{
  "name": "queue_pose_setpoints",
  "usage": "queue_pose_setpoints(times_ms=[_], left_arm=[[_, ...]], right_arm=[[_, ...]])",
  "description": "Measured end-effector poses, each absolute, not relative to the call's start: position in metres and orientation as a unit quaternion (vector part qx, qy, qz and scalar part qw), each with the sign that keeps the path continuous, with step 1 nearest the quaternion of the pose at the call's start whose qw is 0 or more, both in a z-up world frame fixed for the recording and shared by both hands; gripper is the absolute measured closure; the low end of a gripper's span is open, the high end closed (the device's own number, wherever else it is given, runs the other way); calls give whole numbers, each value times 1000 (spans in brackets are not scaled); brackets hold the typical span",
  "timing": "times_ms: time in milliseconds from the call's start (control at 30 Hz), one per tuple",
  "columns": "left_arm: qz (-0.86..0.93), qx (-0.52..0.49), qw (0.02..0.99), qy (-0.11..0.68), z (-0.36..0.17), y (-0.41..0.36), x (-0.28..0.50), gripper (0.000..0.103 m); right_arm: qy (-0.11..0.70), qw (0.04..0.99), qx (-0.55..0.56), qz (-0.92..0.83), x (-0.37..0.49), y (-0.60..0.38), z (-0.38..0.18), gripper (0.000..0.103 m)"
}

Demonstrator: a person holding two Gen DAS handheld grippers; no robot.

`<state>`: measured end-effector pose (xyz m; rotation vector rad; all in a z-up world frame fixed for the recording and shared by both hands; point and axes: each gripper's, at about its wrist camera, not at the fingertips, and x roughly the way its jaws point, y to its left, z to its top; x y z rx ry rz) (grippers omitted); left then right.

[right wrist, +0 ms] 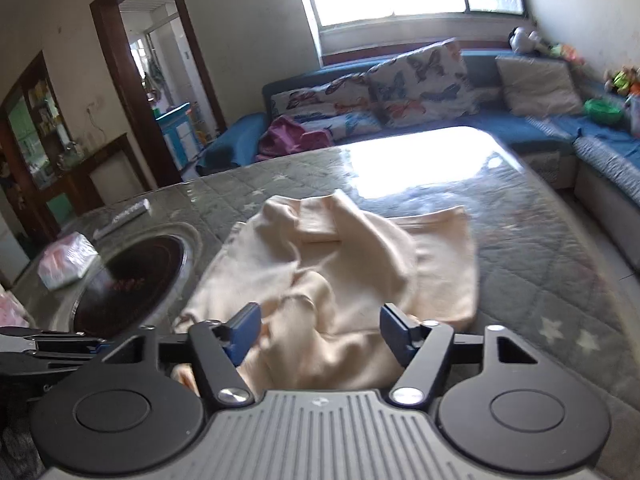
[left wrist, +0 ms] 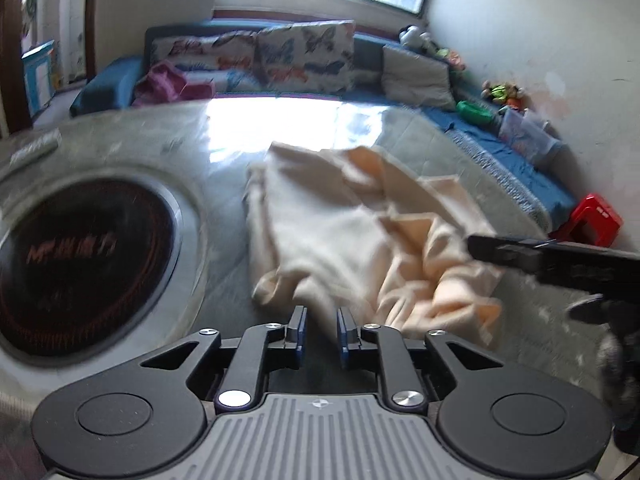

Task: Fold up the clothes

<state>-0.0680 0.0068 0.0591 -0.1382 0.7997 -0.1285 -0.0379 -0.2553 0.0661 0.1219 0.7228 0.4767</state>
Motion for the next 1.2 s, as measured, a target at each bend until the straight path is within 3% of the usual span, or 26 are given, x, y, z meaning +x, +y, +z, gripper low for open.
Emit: queue_pose_setpoints(times_ms=[100, 200, 233, 333, 533, 700, 767, 867, 967, 1033, 1200], left_arm=[[-72, -54, 920, 381, 64, -3, -58, 73], [-84, -40, 920, 382, 65, -12, -51, 70], [-90, -35, 919, 383, 65, -16, -50, 64], [-105, -15, 916, 386, 63, -26, -43, 60], [-130, 2, 902, 411, 50, -44, -23, 61], [-139, 17, 892, 430, 37, -52, -21, 63], [-141, 20, 889, 435, 32, -53, -23, 79], [-142, 4, 892, 430, 33, -46, -28, 89], [-132, -11, 901, 413, 41, -35, -42, 91], [-120, -21, 910, 397, 47, -26, -55, 92], [-90, -45, 928, 358, 64, -3, -85, 92]], right_arm=[[369, 895, 56, 244, -24, -247, 56, 50], [383, 889, 50, 247, -19, -244, 46, 75], [384, 888, 52, 247, -19, -245, 45, 83], [372, 895, 58, 239, -31, -256, 47, 91], [350, 911, 57, 211, -60, -280, 53, 96], [356, 913, 74, 182, -78, -300, 45, 96], [356, 912, 79, 185, -80, -301, 46, 96], [352, 913, 81, 191, -80, -300, 49, 90], [343, 915, 79, 199, -77, -294, 54, 76], [338, 916, 77, 203, -75, -289, 56, 58], [332, 916, 68, 217, -68, -273, 62, 48]])
